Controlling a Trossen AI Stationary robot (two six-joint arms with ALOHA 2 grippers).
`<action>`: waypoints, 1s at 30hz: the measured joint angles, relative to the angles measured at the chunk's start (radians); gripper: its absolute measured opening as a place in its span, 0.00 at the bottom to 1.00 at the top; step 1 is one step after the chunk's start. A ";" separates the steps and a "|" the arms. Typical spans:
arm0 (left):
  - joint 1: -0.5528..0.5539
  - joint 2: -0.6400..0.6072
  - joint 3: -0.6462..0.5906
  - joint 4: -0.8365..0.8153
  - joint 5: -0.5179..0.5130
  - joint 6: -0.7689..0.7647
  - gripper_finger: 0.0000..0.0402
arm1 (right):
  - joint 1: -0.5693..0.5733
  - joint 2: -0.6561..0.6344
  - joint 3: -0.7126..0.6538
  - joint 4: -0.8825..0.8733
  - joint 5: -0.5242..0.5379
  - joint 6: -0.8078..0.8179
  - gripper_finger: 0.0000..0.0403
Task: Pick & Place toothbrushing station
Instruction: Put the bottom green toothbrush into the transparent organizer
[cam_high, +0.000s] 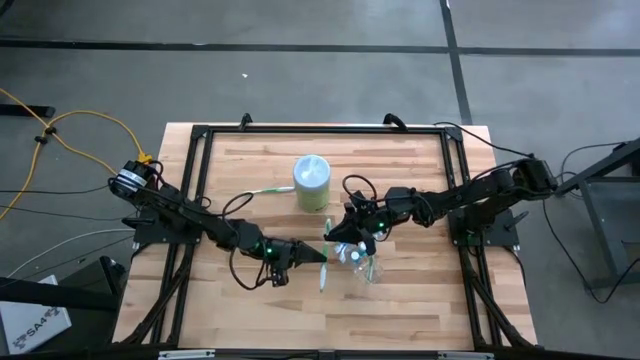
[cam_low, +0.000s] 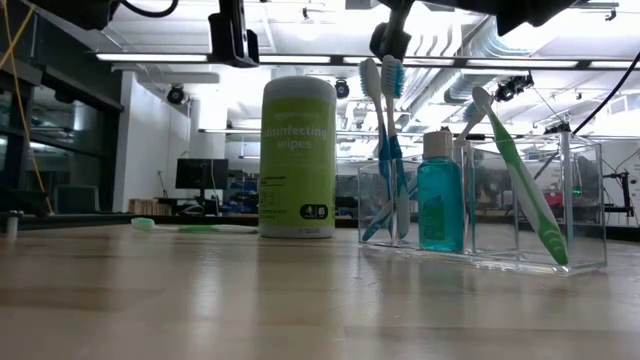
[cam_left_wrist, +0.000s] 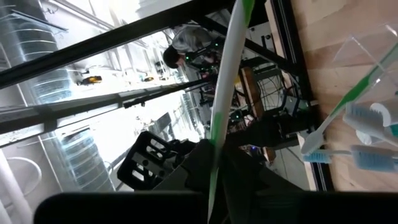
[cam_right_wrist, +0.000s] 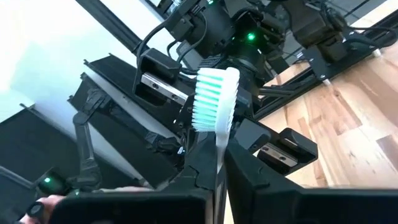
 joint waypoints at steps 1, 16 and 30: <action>-0.004 0.000 0.000 0.000 0.000 -0.002 0.06 | 0.000 0.000 0.000 0.000 -0.004 0.001 0.02; -0.021 0.000 0.000 0.009 0.023 -0.006 0.14 | 0.001 0.000 0.000 0.021 -0.036 0.028 0.01; -0.039 0.001 -0.001 0.015 0.025 -0.027 0.16 | 0.026 0.000 0.000 0.018 -0.044 0.029 0.01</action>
